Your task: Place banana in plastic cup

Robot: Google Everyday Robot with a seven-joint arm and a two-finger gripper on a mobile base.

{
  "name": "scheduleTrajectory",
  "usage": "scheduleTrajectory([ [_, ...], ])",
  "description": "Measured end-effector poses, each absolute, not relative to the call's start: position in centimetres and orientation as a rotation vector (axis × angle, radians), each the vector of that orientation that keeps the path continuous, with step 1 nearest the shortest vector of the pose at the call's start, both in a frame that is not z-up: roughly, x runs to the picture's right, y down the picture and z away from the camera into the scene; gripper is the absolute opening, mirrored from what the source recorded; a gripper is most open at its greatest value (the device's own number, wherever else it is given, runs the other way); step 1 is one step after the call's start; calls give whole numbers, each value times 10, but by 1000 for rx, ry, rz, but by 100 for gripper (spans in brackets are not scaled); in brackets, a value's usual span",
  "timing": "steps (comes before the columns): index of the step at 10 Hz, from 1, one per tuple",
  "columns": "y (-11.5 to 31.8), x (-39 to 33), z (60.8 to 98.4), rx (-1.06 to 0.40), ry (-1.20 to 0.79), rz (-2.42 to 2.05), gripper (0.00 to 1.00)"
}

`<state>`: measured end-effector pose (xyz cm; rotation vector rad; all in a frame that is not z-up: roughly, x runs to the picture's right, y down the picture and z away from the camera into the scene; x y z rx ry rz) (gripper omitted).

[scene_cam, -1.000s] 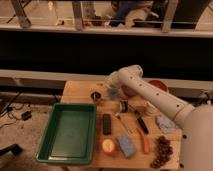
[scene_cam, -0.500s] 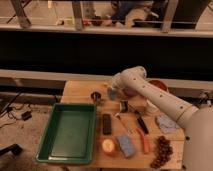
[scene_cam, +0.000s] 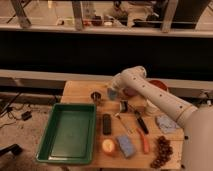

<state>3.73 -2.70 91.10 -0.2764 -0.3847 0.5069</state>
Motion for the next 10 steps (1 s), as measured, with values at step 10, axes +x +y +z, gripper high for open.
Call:
scheduleTrajectory([
  [10,-25,43,913,-307,-349,529,3],
])
